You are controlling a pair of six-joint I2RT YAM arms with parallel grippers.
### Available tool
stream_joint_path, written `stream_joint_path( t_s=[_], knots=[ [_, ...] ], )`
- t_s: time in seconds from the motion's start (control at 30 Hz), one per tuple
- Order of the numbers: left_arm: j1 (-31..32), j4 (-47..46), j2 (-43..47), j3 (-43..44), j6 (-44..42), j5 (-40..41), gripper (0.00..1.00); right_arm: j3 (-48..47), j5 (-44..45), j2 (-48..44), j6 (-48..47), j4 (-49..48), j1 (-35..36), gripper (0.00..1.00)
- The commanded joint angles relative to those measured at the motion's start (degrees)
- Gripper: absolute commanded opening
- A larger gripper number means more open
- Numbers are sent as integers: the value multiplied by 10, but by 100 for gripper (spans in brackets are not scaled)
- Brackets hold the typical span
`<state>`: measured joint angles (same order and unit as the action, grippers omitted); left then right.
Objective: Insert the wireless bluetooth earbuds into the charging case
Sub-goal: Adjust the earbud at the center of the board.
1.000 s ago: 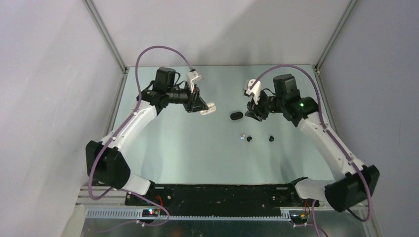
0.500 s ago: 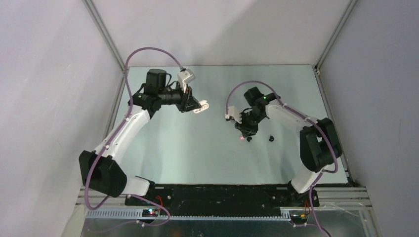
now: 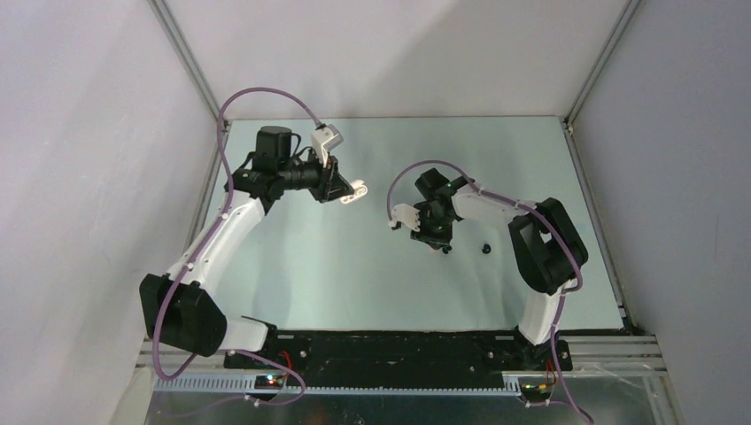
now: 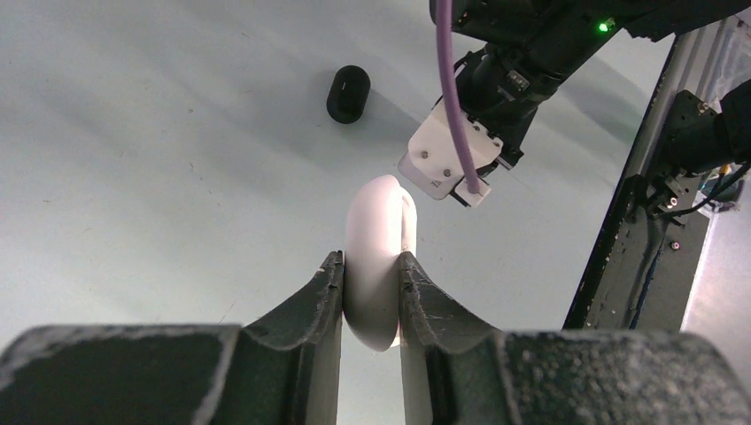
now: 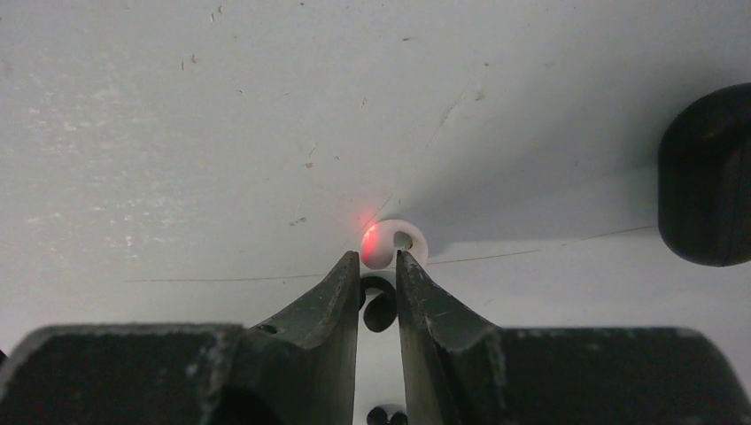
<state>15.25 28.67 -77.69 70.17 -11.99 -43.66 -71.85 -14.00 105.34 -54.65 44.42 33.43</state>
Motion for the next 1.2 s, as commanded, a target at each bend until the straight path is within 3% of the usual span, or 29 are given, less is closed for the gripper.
stream_joint_path(
  t_s=[0.0,0.4,0.6,0.87,1.17],
  knots=[
    [-5,-4,14,8,7,-3,0,-1,30,17,14,-19,6,26],
    [-6,-4,2,14,14,-6,0,-1,31,35,24,-20,11,30],
    [-6,-4,4,13,15,-5,0,-10,39,29,31,-30,-3,22],
    [-6,-4,5,9,15,-9,0,-95,-85,55,72,56,-71,17],
    [-6,-4,9,3,14,-7,0,-160,-138,95,196,96,-109,17]
  ],
)
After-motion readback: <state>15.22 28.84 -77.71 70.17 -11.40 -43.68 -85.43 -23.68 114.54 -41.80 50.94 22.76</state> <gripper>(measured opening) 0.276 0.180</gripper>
